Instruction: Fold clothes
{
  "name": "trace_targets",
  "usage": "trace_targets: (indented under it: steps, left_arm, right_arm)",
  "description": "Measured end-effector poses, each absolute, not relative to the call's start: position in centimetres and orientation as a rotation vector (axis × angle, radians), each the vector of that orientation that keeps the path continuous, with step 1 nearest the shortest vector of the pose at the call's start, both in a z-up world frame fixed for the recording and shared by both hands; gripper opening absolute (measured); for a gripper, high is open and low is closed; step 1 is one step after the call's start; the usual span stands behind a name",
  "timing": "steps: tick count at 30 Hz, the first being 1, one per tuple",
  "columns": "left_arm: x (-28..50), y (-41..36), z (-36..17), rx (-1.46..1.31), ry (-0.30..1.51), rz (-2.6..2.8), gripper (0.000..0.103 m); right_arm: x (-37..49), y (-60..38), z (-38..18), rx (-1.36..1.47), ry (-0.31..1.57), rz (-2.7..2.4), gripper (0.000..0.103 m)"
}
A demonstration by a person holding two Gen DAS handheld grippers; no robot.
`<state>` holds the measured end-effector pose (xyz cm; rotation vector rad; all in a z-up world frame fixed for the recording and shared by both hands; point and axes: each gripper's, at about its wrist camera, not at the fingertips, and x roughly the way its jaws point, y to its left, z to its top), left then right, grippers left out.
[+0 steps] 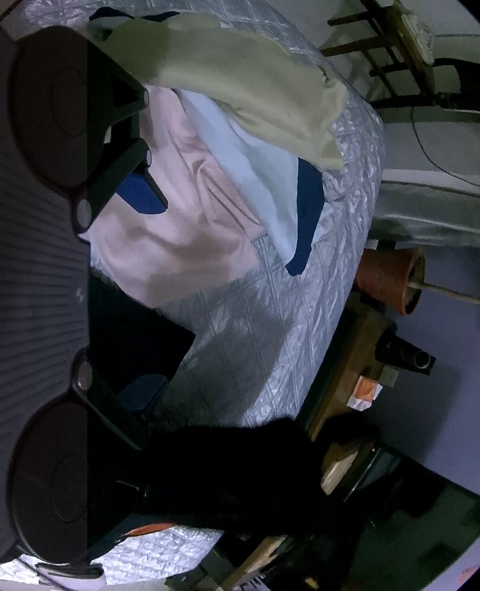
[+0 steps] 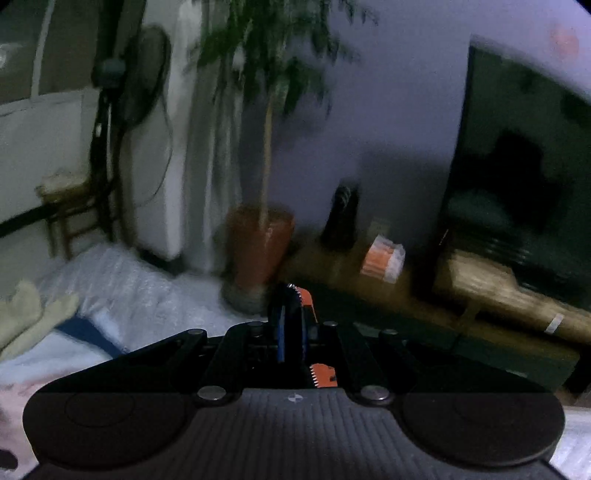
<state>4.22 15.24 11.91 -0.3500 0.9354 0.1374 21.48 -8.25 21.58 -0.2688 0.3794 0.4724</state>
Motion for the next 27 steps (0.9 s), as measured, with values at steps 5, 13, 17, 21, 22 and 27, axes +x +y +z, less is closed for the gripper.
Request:
trace_targets:
  steps: [5, 13, 17, 21, 22, 27]
  left_arm:
    - [4.0, 16.7, 12.5, -0.38, 0.905, 0.205, 0.092]
    - [3.7, 19.8, 12.6, -0.446, 0.894, 0.294, 0.092]
    - [3.7, 19.9, 12.4, -0.452, 0.904, 0.286, 0.092]
    - [4.0, 19.5, 11.9, -0.443, 0.916, 0.294, 0.092]
    - [4.1, 19.3, 11.8, -0.438, 0.919, 0.296, 0.092]
    - [4.5, 18.5, 11.2, -0.433, 0.95, 0.274, 0.093]
  right_arm:
    - [17.5, -7.1, 21.9, -0.178, 0.36, 0.581, 0.016]
    - [14.6, -10.1, 16.8, 0.041, 0.532, 0.681, 0.052]
    - [17.7, -16.6, 14.8, 0.083, 0.662, 0.489, 0.055]
    - [21.2, -17.0, 11.8, -0.068, 0.821, 0.493, 0.057]
    - [22.0, -16.6, 11.1, -0.116, 0.849, 0.505, 0.057]
    - [23.6, -10.8, 8.3, -0.309, 0.949, 0.693, 0.057]
